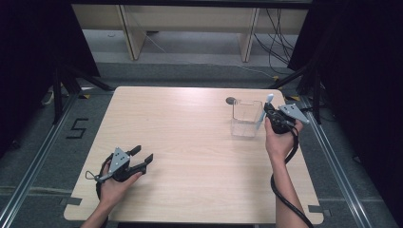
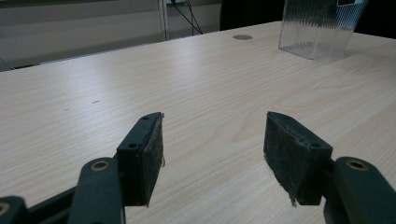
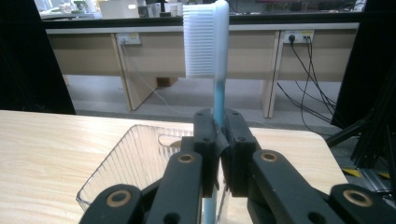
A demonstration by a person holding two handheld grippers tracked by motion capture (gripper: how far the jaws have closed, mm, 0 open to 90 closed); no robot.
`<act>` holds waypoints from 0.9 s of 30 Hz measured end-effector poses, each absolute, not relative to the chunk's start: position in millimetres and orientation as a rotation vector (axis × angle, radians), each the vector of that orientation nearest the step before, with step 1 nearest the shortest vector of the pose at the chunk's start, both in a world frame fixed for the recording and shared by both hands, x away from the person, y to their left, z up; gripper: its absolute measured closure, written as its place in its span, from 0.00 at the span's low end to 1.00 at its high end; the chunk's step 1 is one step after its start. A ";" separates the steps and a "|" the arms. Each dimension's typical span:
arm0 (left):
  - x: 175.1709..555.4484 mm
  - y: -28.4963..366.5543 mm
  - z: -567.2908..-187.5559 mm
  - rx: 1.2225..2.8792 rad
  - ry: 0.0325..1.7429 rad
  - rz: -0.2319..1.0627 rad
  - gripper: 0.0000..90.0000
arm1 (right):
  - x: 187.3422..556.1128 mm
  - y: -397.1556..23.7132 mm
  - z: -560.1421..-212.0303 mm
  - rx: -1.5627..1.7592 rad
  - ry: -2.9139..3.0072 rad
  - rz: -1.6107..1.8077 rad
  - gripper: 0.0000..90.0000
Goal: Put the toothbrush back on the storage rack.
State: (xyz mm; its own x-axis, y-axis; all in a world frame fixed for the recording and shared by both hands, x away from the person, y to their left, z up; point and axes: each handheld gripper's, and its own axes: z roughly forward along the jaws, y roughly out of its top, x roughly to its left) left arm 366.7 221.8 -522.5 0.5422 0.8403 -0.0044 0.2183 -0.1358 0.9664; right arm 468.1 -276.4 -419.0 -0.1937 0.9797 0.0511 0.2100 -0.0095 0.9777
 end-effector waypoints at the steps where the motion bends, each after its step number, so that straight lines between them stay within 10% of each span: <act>1: 366.7 221.7 -522.5 1.656 0.906 0.691 0.41 | 467.9 -275.8 -419.8 1.297 1.501 1.277 0.95; 27: 366.3 221.7 -522.6 1.652 0.906 0.691 0.41 | 468.5 -274.9 -441.9 1.343 1.523 1.253 0.95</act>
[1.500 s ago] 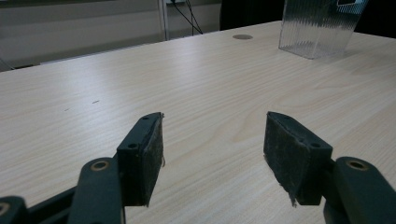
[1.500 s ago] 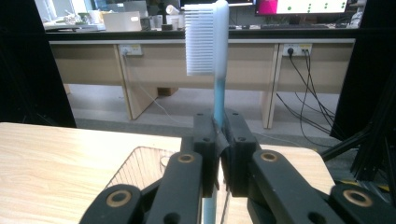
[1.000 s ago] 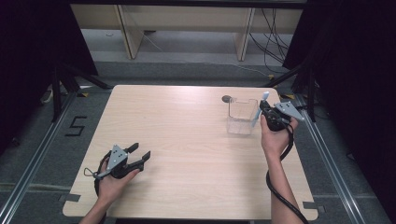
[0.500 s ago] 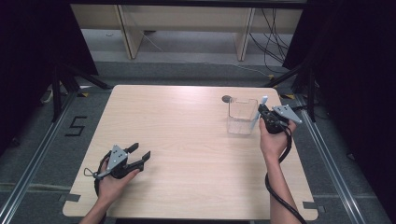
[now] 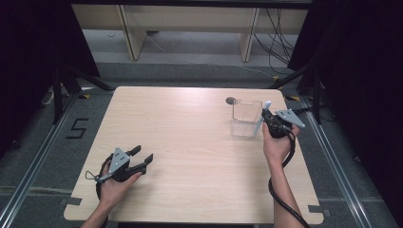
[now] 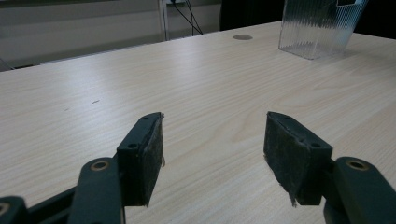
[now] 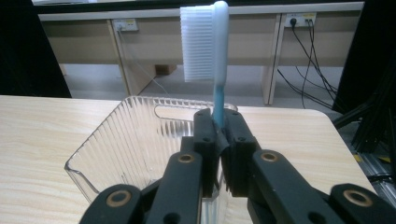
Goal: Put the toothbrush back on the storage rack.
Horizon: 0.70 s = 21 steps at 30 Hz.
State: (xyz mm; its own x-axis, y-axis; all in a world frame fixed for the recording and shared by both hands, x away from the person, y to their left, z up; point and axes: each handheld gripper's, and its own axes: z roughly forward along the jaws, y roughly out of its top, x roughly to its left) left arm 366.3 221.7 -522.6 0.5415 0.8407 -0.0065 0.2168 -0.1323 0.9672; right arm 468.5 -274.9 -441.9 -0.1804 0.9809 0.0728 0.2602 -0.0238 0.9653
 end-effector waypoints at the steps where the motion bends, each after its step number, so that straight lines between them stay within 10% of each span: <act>1: 366.3 221.7 -522.6 1.652 0.907 0.690 0.41 | 468.7 -275.9 -442.5 1.331 1.535 1.248 0.95; 21: 366.3 221.8 -522.6 1.653 0.909 0.689 0.41 | 469.0 -274.9 -448.7 1.364 1.548 1.235 0.95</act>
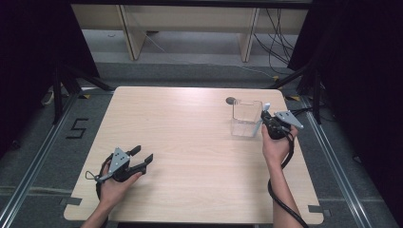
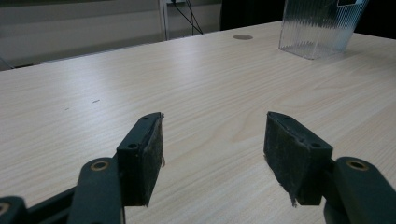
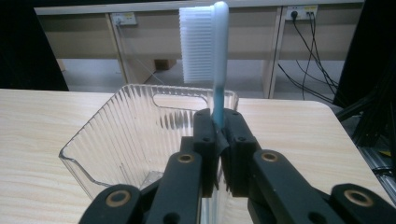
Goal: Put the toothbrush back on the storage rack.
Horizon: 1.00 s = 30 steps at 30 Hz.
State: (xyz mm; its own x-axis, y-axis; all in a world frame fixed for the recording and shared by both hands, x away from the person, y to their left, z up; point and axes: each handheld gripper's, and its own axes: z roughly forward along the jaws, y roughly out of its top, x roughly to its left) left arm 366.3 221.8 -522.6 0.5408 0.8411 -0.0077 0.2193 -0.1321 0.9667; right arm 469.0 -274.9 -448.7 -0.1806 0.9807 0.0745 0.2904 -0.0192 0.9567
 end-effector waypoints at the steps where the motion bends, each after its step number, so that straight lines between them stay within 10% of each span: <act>1: 366.4 221.8 -522.6 1.653 0.909 0.690 0.41 | 468.9 -275.1 -448.7 1.364 1.548 1.235 0.95; 30: 366.4 221.9 -522.6 1.652 0.910 0.689 0.41 | 469.2 -279.0 -449.2 1.412 1.539 1.247 0.78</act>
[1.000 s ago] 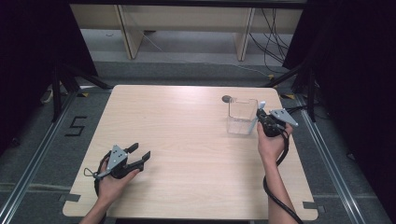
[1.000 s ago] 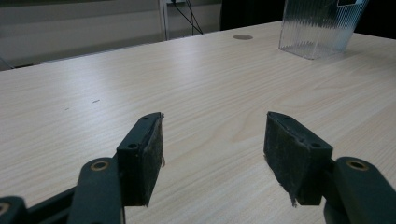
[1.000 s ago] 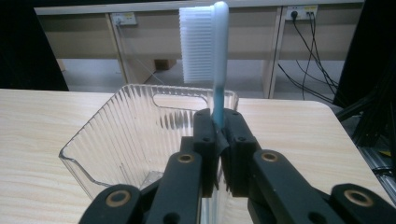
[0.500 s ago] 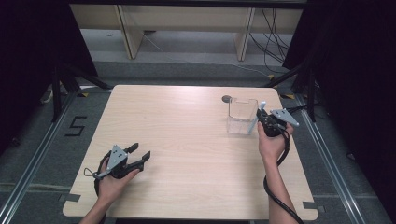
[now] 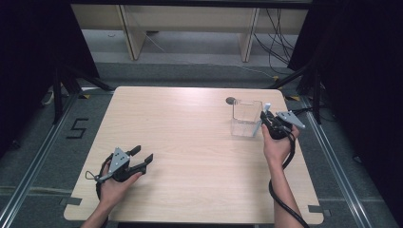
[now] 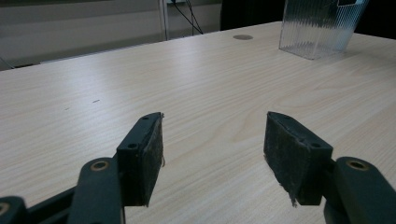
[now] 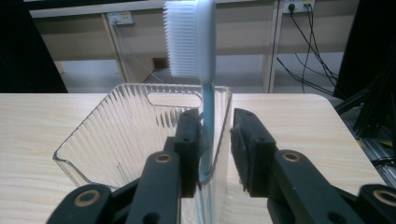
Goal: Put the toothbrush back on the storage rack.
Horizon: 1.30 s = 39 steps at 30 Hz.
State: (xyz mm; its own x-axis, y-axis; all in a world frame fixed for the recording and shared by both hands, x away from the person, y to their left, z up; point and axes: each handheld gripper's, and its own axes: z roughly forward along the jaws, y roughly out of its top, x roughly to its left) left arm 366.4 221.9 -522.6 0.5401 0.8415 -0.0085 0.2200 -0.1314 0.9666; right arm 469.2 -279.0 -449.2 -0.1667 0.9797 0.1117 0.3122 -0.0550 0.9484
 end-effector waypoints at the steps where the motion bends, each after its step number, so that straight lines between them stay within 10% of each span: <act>1: 366.4 221.9 -522.6 1.652 0.910 0.689 0.41 | 469.1 -279.0 -449.3 1.412 1.539 1.250 0.77; 13: 366.3 221.9 -522.6 1.651 0.911 0.689 0.41 | 464.3 -278.1 -449.3 1.417 1.563 1.219 0.58; 39: 366.5 222.0 -522.5 1.652 0.912 0.688 0.41 | 431.8 -279.6 -455.3 1.422 1.628 1.201 0.52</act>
State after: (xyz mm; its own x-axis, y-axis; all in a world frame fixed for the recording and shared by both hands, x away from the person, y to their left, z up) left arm 366.5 222.0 -522.5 0.5389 0.8423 -0.0103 0.2216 -0.1300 0.9664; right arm 431.8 -279.6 -455.3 -0.1942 0.9768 0.0900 0.3745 -0.0109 0.9272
